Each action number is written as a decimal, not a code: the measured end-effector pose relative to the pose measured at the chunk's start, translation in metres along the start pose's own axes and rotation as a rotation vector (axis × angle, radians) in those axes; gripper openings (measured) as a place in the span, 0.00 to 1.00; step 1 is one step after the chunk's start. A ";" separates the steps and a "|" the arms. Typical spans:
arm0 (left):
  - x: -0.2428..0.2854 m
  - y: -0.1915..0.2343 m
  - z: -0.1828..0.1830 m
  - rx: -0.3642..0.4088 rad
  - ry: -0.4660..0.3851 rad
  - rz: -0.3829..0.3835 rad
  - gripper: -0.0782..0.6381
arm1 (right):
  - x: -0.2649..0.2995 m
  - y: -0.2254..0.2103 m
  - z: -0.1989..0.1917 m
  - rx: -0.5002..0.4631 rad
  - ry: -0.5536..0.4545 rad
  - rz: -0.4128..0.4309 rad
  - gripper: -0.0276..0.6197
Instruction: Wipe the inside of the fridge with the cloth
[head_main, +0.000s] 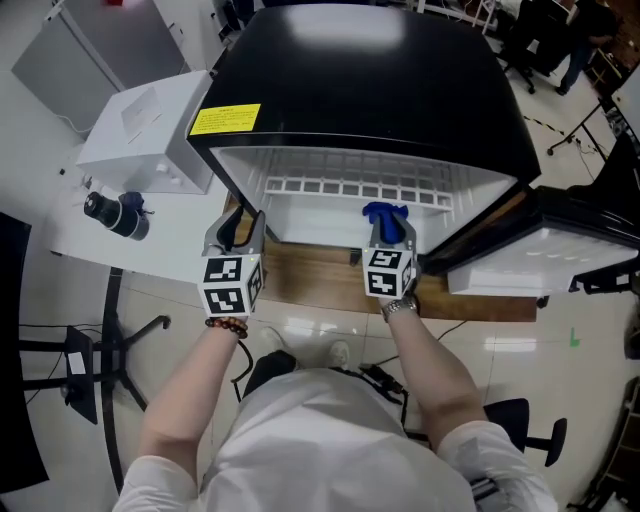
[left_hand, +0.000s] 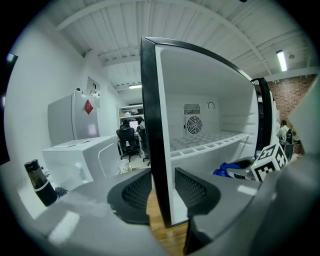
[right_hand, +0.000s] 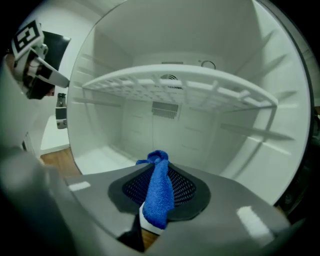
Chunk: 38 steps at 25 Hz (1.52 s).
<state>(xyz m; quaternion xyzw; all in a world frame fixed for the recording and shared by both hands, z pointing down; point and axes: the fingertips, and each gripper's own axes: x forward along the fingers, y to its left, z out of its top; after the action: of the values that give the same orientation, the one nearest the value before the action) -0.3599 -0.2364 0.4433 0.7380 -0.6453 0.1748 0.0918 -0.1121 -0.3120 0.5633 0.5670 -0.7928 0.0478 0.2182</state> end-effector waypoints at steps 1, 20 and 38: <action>0.000 0.000 0.000 -0.001 -0.002 0.001 0.30 | -0.003 0.017 0.007 -0.004 -0.020 0.035 0.16; 0.001 0.000 -0.002 0.048 0.003 -0.094 0.30 | 0.015 0.188 -0.010 -0.181 0.062 0.270 0.16; 0.000 0.002 0.001 -0.017 -0.027 -0.086 0.30 | -0.011 0.064 -0.052 -0.118 0.125 0.072 0.16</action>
<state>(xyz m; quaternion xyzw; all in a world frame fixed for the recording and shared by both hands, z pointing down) -0.3619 -0.2370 0.4416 0.7666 -0.6156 0.1549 0.0967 -0.1533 -0.2629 0.6170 0.5202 -0.7990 0.0439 0.2983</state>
